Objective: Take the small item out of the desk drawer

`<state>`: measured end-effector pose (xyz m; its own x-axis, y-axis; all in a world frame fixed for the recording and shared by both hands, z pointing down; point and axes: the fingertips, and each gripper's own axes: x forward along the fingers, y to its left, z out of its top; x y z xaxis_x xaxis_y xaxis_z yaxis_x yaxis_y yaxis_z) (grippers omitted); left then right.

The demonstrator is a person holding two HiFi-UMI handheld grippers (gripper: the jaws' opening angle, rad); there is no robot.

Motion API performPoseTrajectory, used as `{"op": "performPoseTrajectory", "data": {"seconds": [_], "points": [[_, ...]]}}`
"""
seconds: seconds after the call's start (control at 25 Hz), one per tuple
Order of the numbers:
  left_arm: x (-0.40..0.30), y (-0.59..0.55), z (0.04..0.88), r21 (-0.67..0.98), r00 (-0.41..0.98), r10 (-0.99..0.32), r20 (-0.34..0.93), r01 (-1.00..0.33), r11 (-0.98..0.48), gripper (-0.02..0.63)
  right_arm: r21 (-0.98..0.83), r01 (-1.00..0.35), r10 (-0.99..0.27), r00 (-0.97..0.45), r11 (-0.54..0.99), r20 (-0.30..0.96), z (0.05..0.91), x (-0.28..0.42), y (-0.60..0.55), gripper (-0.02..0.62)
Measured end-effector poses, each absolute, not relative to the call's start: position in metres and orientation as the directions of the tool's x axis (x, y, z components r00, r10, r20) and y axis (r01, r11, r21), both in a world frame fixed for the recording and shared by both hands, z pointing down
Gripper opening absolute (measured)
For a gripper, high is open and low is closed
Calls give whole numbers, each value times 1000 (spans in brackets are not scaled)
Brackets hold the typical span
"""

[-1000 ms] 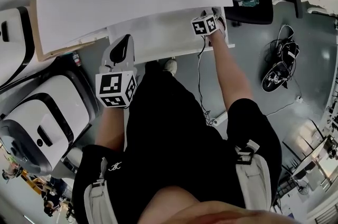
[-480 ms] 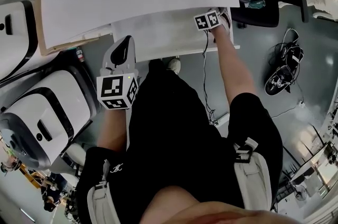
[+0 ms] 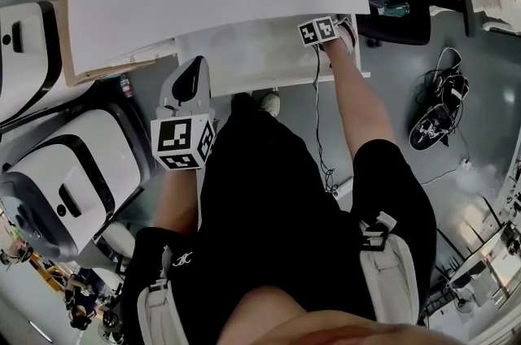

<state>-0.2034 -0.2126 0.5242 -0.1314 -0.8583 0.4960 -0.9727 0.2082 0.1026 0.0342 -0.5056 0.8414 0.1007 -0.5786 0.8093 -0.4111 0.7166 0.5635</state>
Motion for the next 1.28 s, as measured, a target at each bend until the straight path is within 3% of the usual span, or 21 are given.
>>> {"op": "performPoseTrajectory", "data": {"seconds": [0.28,0.64,0.92,1.28], "points": [[-201,-217,515,113,-120,-876,467,-975,194,14,495,-430,-549,-1,755,836,821,27,-485,115],[-182,-234,486,145,-64,-916,397,-981,131,14,350,-246,-411,-268,904,872,766,-7,-424,107],[-165,-244,457,148,-7,-941,339,-987,61,14,249,-43,-246,-391,967,887,722,-11,-362,103],[-144,-264,415,104,67,-964,257,-994,-41,14,282,-208,-349,-629,937,695,601,-17,-351,101]]}}
